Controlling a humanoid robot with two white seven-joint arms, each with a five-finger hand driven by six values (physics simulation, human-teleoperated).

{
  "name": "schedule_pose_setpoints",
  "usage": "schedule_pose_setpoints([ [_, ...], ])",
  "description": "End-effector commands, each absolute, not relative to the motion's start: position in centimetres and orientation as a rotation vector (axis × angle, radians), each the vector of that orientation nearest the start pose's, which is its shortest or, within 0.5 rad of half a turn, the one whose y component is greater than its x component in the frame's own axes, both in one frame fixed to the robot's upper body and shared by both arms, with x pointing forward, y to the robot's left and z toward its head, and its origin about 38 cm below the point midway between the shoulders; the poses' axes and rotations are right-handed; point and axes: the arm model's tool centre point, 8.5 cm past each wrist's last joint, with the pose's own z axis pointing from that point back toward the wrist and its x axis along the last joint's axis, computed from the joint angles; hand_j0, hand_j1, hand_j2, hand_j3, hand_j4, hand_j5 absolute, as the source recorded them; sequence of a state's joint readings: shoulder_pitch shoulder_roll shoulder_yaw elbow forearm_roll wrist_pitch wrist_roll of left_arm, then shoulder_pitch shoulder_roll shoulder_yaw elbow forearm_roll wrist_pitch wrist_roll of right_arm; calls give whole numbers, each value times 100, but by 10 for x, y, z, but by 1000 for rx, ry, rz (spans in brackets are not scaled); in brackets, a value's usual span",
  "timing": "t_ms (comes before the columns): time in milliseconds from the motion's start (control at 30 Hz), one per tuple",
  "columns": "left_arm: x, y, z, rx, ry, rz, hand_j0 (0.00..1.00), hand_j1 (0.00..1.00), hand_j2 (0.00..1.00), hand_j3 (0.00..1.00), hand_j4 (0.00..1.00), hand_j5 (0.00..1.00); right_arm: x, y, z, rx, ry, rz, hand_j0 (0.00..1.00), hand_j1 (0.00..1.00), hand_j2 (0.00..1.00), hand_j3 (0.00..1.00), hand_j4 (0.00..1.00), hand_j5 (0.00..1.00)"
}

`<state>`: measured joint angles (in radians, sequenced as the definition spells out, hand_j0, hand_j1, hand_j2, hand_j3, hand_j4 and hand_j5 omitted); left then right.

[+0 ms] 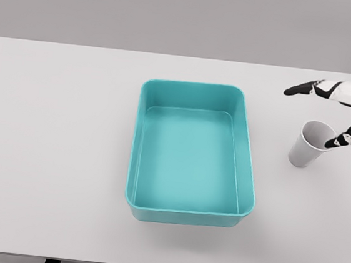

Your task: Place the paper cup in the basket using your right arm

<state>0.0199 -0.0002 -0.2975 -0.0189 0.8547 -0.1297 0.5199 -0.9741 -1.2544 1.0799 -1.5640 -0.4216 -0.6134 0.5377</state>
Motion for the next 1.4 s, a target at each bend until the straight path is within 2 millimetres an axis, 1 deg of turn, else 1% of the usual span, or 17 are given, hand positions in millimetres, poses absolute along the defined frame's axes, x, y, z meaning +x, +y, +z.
schedule_pose_setpoints([
  [0,-20,311,-247,622,-1,579,100,100,100,100,100,100,389,-367,308,-15,-1529,1780,100,100,100,100,100,100],
  [33,-20,311,-247,622,-1,579,100,100,100,100,100,100,390,-368,308,-14,-1536,1764,100,100,100,100,100,100],
  [67,-20,311,-247,622,-1,579,100,100,100,100,100,100,395,-381,304,-22,-1552,1679,100,100,100,100,100,100],
  [100,-20,311,-247,622,-1,579,100,100,100,100,100,100,397,-394,292,4,-1563,1561,100,100,100,100,100,100],
  [200,-20,311,-247,622,-1,579,100,100,100,100,100,100,391,-407,266,103,-1559,1382,100,100,100,100,100,100],
  [233,-20,311,-247,622,-1,579,100,100,100,100,100,100,391,-413,259,103,-1548,1351,100,100,100,100,100,100],
  [400,-20,311,-247,623,0,579,100,100,100,100,100,100,394,-440,256,9,-1529,1281,100,100,100,100,100,100],
  [433,-20,311,-247,622,-1,579,100,100,100,100,100,100,390,-446,241,17,-1487,1265,100,100,100,100,100,100],
  [600,-20,311,-247,622,-1,579,100,100,100,100,100,100,381,-448,210,20,-1461,1184,100,100,100,100,100,100],
  [667,-20,311,-247,622,-1,579,100,100,100,100,100,100,382,-460,206,-37,-1468,1123,100,100,100,100,100,100],
  [733,-20,311,-247,622,-1,579,100,100,100,100,100,100,384,-472,210,-85,-1485,1057,100,100,100,100,100,100],
  [767,-20,311,-247,622,-1,579,100,100,100,100,100,100,385,-470,210,-80,-1491,1052,100,100,100,100,100,100],
  [867,-20,311,-247,622,-1,579,100,100,100,100,100,100,377,-470,183,-53,-1442,1010,100,100,100,100,100,100],
  [1000,-20,311,-247,622,-1,579,100,100,100,100,100,100,378,-473,166,-75,-1428,966,100,100,100,100,100,100],
  [1033,-20,311,-247,622,-1,579,100,100,100,100,100,100,381,-467,161,-65,-1434,957,100,100,100,100,100,100],
  [1167,-20,311,-247,622,-1,579,100,100,100,100,100,100,384,-480,155,-104,-1423,913,100,100,100,100,100,100],
  [1367,-20,311,-247,622,-1,579,100,100,100,100,100,100,383,-477,138,-92,-1400,896,100,100,100,100,100,100],
])
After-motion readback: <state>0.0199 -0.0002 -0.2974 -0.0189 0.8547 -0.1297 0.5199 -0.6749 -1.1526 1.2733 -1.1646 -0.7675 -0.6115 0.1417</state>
